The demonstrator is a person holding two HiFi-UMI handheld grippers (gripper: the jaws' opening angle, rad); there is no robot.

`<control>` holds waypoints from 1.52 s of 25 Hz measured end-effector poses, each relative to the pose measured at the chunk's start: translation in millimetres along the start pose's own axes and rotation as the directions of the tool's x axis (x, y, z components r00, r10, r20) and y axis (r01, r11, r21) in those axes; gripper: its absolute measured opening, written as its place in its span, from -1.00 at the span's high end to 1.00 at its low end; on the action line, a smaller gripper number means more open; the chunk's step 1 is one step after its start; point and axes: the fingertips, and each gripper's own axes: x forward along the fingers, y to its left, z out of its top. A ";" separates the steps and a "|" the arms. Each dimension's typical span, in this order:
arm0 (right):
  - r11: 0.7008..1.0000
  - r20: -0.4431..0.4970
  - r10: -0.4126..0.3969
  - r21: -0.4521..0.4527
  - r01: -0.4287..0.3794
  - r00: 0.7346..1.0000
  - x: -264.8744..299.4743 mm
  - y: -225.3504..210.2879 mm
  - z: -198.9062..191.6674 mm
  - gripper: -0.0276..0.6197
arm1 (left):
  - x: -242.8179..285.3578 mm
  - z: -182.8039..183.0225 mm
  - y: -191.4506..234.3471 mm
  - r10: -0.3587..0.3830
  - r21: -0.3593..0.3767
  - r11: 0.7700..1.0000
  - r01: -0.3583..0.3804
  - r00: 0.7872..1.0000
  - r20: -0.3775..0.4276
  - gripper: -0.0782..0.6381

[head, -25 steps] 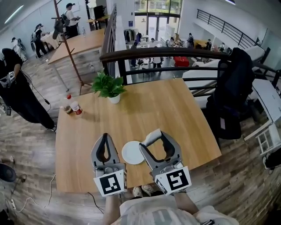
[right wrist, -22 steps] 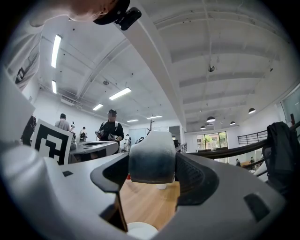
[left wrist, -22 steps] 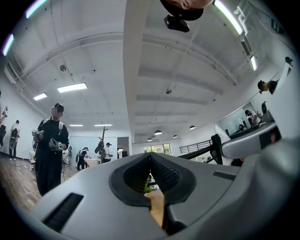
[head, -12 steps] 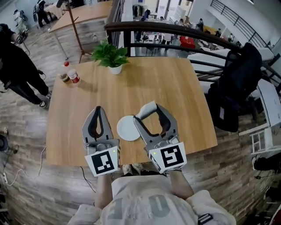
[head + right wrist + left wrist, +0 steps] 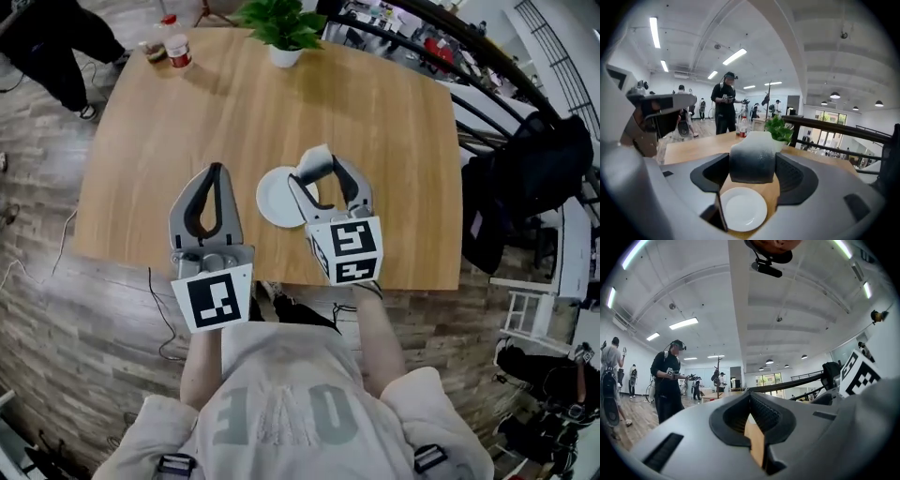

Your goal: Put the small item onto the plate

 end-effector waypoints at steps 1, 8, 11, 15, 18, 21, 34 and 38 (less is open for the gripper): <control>1.000 -0.039 0.021 -0.009 -0.021 0.999 7.7 4.0 -12.5 -0.05 | -3.1 -5.0 2.2 0.008 -0.005 1.000 -0.008 1.000 -0.013 0.76; 0.992 -0.263 0.092 -0.054 -0.110 0.960 57.2 9.3 -90.0 -0.05 | -8.1 -30.5 17.5 0.061 -0.037 0.997 -0.064 0.995 -0.081 0.76; 0.987 -0.390 0.116 -0.055 -0.148 0.914 76.6 10.7 -124.6 -0.05 | -11.1 -39.5 25.0 0.080 -0.003 0.997 -0.081 0.991 -0.103 0.76; 0.976 -0.567 0.165 -0.024 -0.216 0.807 84.7 19.7 -165.2 -0.05 | -22.2 -42.9 34.5 0.105 -0.005 0.994 -0.106 0.989 -0.109 0.76; 0.969 -0.644 0.176 -0.020 -0.246 0.745 86.2 23.8 -179.5 -0.05 | -24.9 -44.5 39.5 0.114 0.000 0.993 -0.115 0.987 -0.113 0.76; 0.963 -0.676 0.172 -0.039 -0.267 0.716 88.4 24.6 -188.1 -0.05 | -24.5 -43.9 40.8 0.118 0.005 0.993 -0.118 0.987 -0.113 0.76; 0.952 -0.698 0.251 0.051 -0.303 0.671 94.8 30.6 -196.3 -0.03 | -28.2 -40.1 45.2 0.126 0.029 0.992 -0.123 0.986 -0.105 0.76; 0.941 -0.711 0.270 0.052 -0.334 0.649 93.2 33.8 -199.0 -0.03 | -27.5 -41.6 44.7 0.123 0.033 0.992 -0.120 0.986 -0.109 0.76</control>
